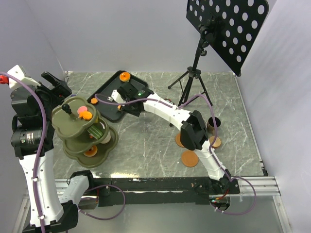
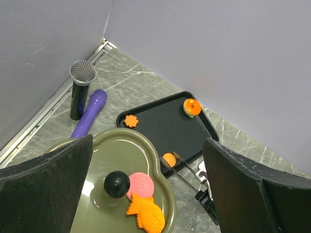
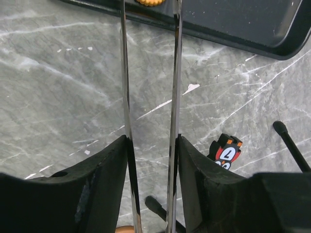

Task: Serve the afternoon tea

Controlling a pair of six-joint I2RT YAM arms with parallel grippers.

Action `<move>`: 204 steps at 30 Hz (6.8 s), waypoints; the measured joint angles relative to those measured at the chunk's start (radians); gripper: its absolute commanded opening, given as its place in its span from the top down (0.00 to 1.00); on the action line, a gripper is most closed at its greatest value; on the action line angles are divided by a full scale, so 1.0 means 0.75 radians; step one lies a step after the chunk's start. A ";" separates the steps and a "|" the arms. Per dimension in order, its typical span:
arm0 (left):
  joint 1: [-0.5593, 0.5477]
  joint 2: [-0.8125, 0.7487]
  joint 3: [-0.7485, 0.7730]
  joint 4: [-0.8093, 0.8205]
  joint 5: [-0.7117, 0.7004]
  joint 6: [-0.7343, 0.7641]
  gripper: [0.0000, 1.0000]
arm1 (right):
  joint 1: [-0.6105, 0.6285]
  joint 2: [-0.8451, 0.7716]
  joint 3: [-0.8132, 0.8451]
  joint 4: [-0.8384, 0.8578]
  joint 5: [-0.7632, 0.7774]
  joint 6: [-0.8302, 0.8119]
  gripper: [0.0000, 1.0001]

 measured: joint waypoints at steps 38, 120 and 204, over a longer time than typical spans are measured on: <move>0.000 -0.001 -0.012 0.005 0.000 -0.002 0.00 | -0.081 -0.525 -0.376 0.337 -0.164 0.283 0.61; 0.000 0.058 0.082 -0.008 -0.033 0.047 0.00 | -0.197 -0.226 -0.412 0.801 -0.013 0.286 0.42; 0.013 0.044 -0.068 0.014 -0.057 0.112 0.00 | -0.057 -0.964 -1.188 0.926 -0.103 0.199 0.77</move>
